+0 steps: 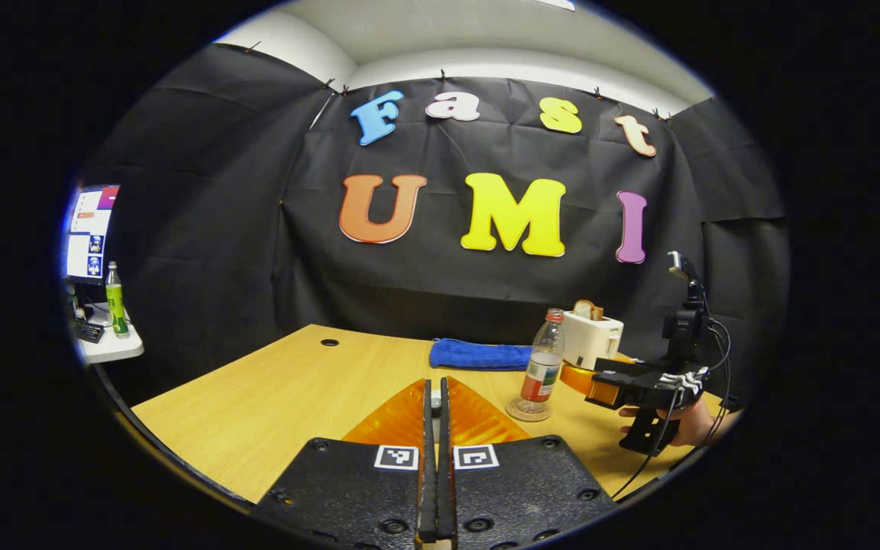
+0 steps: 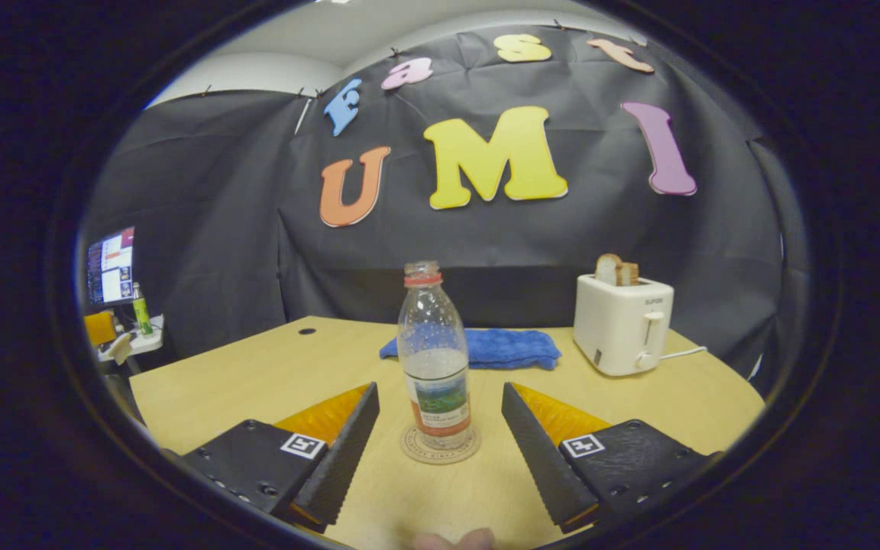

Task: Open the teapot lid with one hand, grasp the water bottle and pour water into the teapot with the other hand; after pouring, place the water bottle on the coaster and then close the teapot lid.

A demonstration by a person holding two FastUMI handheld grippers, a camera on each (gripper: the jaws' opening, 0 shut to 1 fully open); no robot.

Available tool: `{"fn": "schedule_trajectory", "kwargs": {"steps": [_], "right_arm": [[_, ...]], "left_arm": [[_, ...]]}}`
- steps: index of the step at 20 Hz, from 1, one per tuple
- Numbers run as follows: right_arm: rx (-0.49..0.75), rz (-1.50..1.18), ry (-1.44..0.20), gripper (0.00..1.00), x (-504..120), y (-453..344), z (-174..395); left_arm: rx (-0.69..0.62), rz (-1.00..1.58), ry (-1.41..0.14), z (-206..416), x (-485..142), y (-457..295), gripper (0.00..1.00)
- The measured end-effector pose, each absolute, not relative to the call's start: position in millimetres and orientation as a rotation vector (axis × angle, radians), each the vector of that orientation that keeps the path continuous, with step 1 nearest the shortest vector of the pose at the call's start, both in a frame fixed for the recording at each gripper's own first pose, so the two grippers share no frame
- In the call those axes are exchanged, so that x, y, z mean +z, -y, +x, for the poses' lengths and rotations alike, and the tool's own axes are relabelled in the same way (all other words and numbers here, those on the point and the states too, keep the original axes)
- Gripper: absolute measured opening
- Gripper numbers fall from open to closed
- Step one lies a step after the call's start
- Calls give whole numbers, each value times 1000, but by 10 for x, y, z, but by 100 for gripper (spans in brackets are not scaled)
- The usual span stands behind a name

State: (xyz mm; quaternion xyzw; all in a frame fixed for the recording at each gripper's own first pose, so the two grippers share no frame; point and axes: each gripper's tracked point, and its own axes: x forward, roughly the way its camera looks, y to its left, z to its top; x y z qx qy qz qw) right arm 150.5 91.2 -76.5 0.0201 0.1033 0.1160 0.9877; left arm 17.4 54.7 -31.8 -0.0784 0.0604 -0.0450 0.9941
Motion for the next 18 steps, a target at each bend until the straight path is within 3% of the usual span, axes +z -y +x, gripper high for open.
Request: {"fn": "schedule_trajectory", "kwargs": {"steps": [10,18], "right_arm": [[58,-70,-41,96,-504,218,771],[13,-54,-88,95,-755,553,666]], "left_arm": [[-125,-150,-141,553,-648,-77,3],[-113,-126,-268,662,-1241,117,3]]}}
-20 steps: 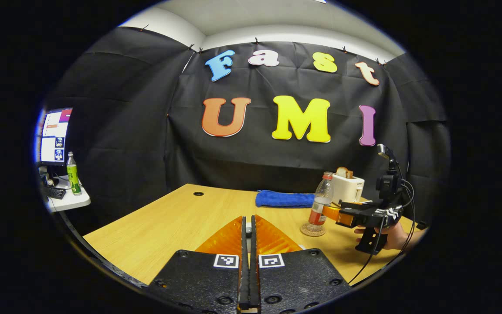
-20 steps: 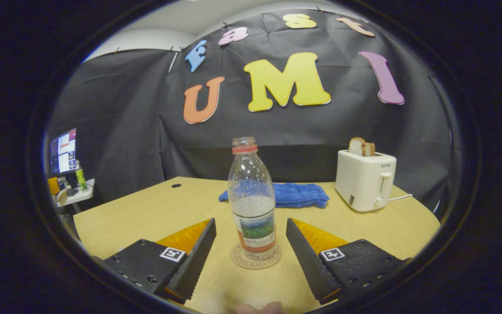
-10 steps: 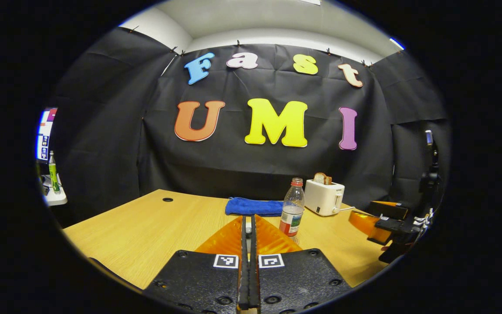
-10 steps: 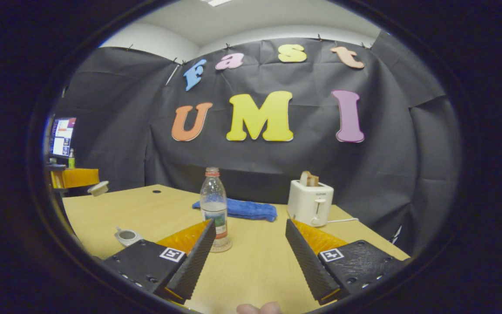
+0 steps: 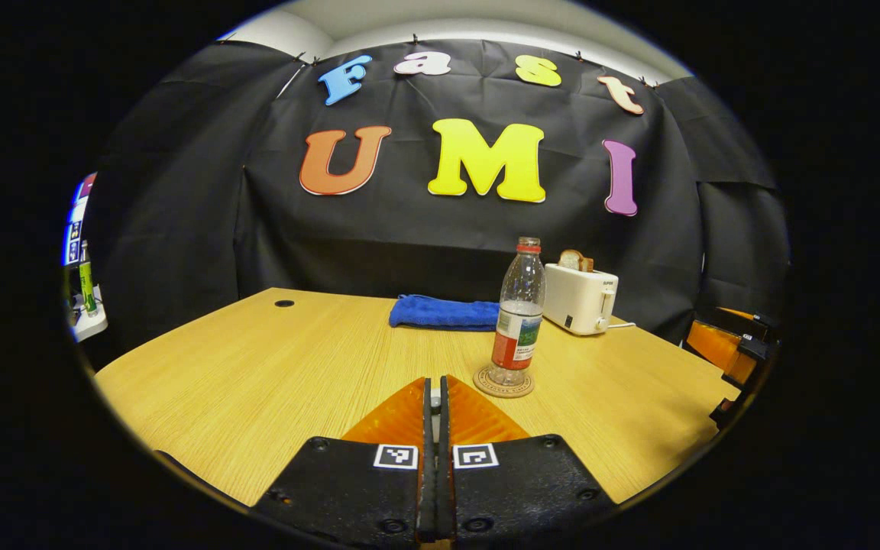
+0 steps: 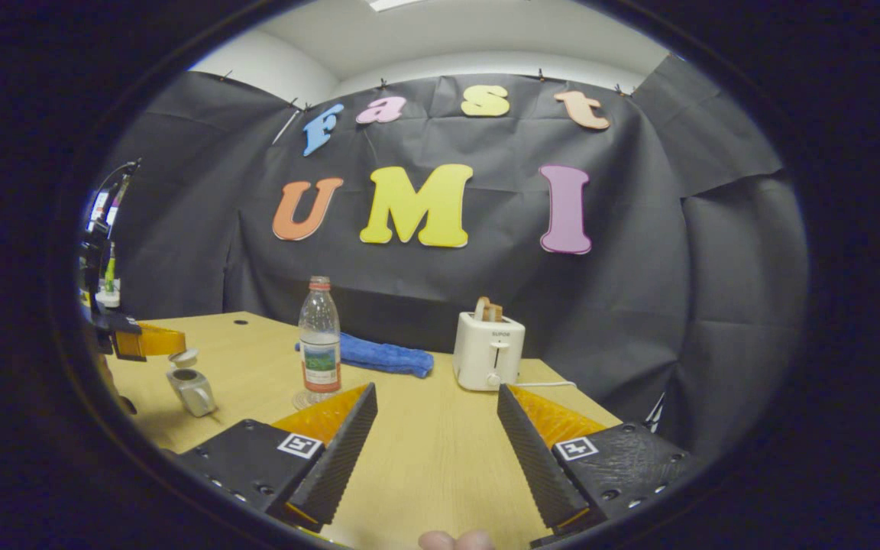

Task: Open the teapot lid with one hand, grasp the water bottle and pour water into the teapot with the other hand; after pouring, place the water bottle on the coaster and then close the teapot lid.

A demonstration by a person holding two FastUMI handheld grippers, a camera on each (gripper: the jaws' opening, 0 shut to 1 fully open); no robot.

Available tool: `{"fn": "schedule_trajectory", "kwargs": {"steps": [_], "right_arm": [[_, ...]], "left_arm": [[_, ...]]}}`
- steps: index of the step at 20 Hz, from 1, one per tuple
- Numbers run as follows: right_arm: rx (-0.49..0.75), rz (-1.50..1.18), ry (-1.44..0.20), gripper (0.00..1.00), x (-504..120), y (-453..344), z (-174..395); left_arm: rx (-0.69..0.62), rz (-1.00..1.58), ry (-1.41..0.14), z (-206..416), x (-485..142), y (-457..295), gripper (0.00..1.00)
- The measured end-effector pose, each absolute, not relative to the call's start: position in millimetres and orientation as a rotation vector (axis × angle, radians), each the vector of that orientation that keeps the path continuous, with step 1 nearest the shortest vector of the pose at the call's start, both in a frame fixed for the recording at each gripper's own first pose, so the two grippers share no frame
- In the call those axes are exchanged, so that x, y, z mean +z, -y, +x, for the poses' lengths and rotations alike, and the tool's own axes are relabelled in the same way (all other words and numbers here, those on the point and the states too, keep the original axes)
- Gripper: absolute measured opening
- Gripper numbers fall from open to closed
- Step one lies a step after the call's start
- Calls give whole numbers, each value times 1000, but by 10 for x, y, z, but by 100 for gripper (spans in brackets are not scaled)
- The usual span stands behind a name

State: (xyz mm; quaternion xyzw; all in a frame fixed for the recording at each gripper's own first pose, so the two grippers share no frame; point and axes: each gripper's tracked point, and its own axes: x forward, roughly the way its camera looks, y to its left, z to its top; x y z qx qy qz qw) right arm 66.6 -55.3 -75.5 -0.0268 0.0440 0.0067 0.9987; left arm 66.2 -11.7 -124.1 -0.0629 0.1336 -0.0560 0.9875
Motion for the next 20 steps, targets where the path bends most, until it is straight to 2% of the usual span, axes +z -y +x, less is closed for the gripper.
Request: {"fn": "schedule_trajectory", "kwargs": {"steps": [1,2,4,5,7,10,11,13,14,15,17,19,20], "right_arm": [[9,-38,-95,99,-775,590,672],[6,-23,-101,95,-793,615,675],[-1,-17,-103,95,-808,654,693],[-4,-21,-102,99,-810,670,695],[-5,-24,-98,95,-810,673,689],[-3,-22,-101,95,-824,671,676],[-2,-21,-103,99,-831,667,671],[-1,-18,-106,95,-851,668,668],[1,-16,-107,95,-856,662,664],[0,-16,-109,96,-859,663,659],[0,-15,-108,95,-850,661,646],[1,-12,-103,95,-832,649,633],[1,-11,-102,95,-832,635,628]], "left_arm": [[-106,-128,-272,680,-1262,101,3],[-100,-130,-275,682,-1272,92,3],[-89,-134,-283,674,-1315,61,3],[-88,-139,-289,667,-1338,56,3],[-92,-147,-296,649,-1366,72,3],[-85,-126,-310,633,-1385,87,3],[-82,-113,-318,623,-1400,77,3],[-68,-75,-338,612,-1459,40,3],[-69,-72,-342,608,-1468,56,7],[-64,-64,-344,618,-1467,58,3],[-56,-52,-352,627,-1479,62,4],[-24,-51,-354,632,-1481,27,7],[0,-40,-355,639,-1495,-30,34]]}}
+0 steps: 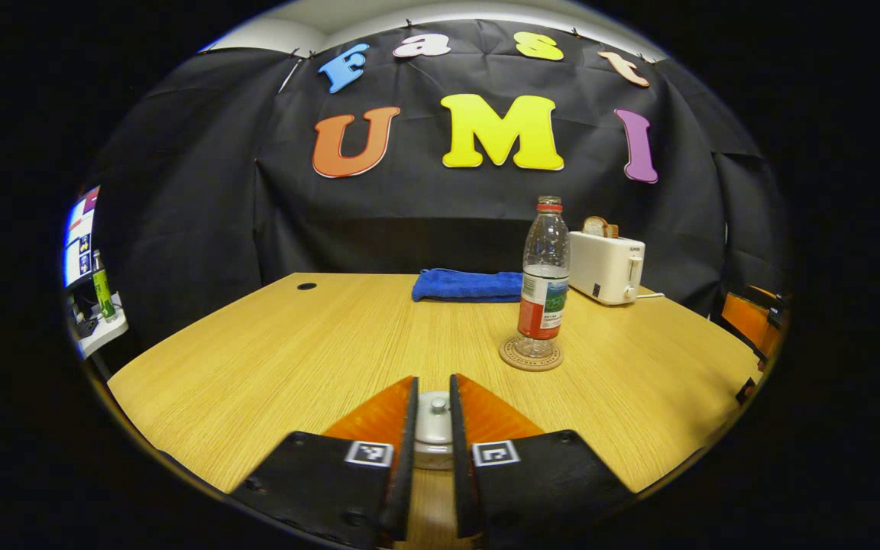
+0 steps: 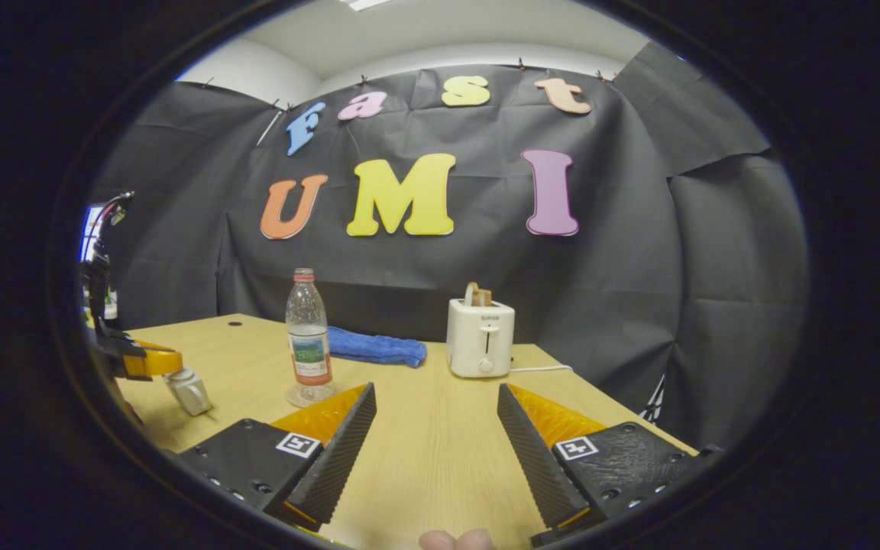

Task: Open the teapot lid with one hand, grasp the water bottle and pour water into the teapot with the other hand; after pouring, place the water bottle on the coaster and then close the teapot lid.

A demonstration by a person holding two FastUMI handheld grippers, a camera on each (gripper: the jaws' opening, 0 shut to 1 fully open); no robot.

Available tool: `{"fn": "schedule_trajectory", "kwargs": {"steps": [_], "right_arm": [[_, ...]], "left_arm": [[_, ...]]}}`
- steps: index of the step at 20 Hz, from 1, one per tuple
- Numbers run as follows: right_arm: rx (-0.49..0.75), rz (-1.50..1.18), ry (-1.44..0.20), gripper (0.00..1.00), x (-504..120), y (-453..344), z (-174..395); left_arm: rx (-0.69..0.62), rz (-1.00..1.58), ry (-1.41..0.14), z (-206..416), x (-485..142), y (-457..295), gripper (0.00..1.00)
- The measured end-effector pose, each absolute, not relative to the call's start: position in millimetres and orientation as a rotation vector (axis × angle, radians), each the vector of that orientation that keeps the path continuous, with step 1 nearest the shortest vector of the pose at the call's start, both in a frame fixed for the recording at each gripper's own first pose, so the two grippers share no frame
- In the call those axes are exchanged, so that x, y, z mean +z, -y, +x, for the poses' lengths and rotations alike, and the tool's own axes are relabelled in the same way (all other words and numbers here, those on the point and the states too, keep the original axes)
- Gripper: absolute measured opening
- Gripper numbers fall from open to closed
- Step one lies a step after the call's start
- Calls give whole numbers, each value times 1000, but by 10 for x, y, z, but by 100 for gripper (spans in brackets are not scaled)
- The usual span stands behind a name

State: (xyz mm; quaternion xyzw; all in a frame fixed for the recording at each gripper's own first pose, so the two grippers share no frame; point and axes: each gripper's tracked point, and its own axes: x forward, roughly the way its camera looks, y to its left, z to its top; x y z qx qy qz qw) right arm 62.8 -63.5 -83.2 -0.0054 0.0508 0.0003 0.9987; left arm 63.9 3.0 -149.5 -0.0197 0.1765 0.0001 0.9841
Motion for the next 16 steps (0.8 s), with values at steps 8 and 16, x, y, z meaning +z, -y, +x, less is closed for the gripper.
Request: {"fn": "schedule_trajectory", "kwargs": {"steps": [8,16], "right_arm": [[8,35,-100,99,-721,331,567],[12,38,-13,95,-281,75,281]], "left_arm": [[53,-45,-124,538,-496,-99,100],[60,-55,-22,224,-89,-48,100]]}}
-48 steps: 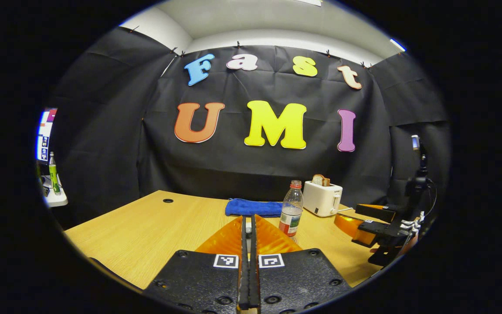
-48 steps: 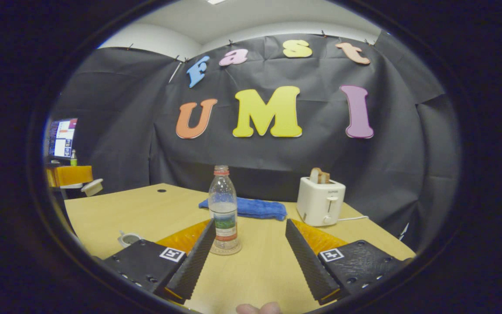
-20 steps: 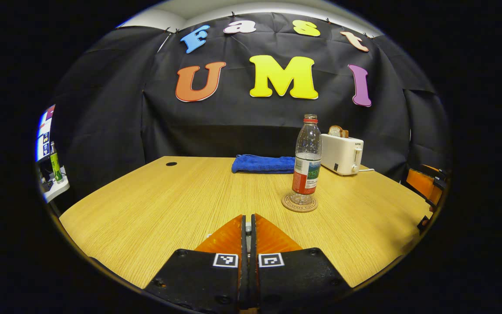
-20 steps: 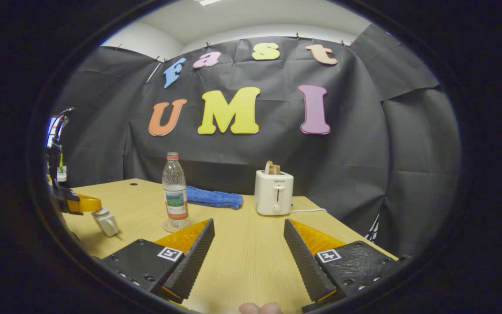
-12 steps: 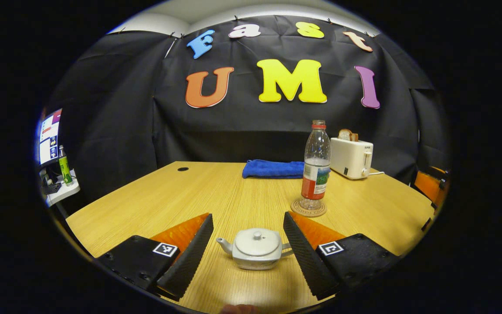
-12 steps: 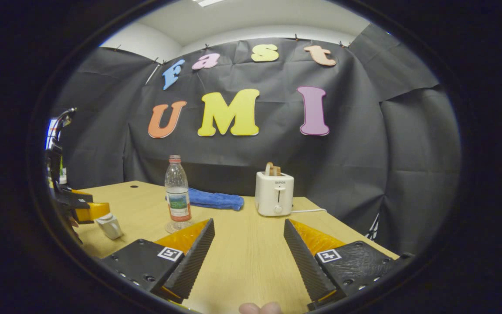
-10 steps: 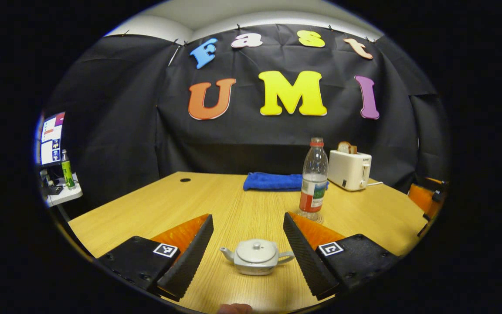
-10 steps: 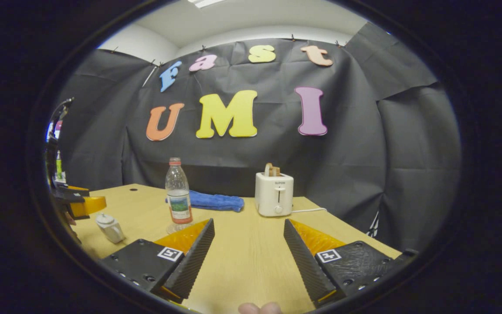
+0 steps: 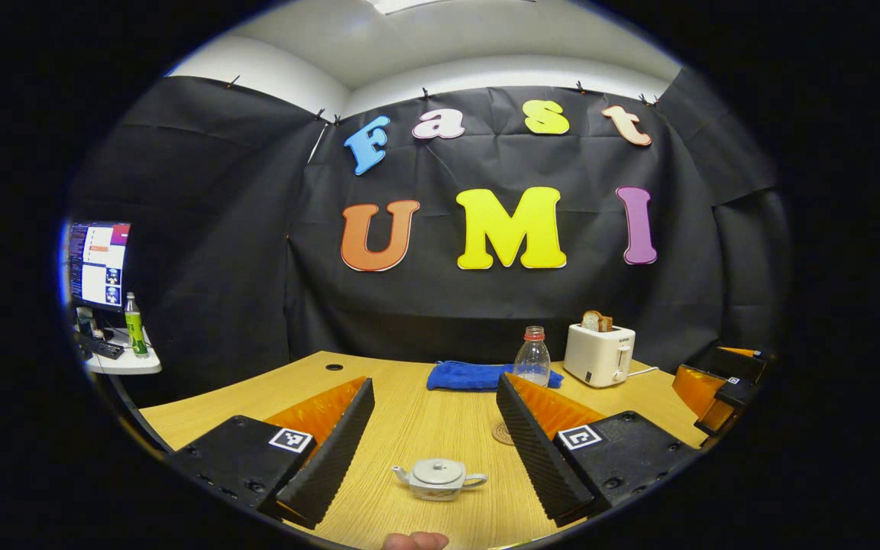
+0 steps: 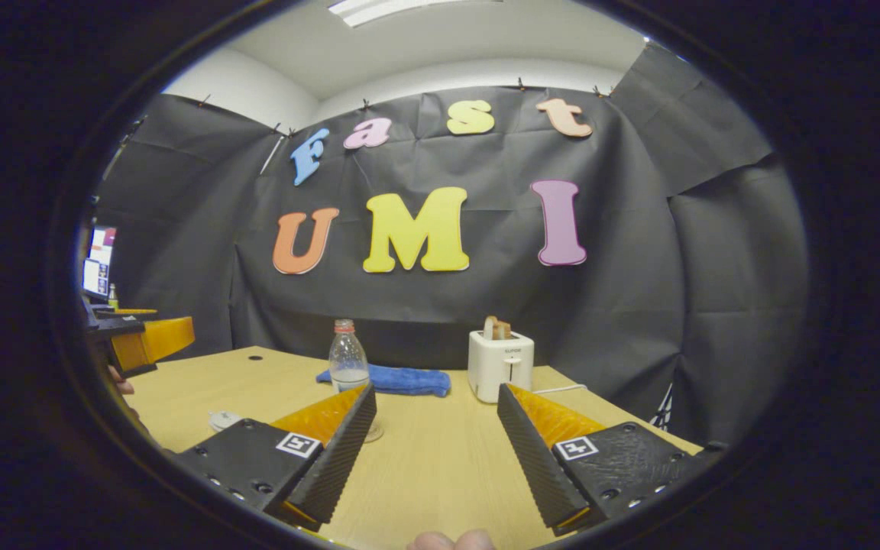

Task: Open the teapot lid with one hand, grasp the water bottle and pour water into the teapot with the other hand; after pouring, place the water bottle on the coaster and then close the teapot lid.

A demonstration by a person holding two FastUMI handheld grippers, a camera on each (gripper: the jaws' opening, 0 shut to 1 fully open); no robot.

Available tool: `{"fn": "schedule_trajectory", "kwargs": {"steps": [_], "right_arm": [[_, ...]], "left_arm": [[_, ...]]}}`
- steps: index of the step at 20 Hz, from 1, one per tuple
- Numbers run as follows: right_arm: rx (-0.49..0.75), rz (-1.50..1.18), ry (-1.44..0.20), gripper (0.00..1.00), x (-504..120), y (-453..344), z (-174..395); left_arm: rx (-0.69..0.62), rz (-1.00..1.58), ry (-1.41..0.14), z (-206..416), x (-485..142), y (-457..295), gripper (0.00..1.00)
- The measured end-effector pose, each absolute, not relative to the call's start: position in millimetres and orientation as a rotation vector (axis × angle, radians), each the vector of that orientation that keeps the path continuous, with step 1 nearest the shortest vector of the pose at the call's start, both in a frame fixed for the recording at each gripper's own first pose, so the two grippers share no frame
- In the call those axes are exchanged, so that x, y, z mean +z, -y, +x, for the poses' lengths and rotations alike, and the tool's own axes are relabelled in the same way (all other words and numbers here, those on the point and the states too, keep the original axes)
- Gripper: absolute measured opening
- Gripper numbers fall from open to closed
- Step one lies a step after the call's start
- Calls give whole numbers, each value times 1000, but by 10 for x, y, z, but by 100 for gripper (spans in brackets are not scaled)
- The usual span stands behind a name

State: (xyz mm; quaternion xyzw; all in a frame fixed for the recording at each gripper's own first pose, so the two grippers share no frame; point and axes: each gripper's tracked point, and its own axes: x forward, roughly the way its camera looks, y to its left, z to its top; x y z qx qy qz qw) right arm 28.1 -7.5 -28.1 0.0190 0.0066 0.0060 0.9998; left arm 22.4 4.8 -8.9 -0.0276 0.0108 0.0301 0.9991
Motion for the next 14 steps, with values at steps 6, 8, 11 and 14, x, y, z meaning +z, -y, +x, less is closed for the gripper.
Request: {"fn": "schedule_trajectory", "kwargs": {"steps": [6,8,11,14], "right_arm": [[-34,22,-18,95,-280,84,111],[-39,13,-19,93,-247,59,93],[-49,9,-1,95,-159,26,67],[-51,-4,-3,95,-151,-24,55]], "left_arm": [[6,-32,-29,147,-36,119,100],[-3,-30,-17,115,15,130,100],[-10,-27,-11,112,24,140,100],[-7,-22,-31,136,-45,109,100]]}}
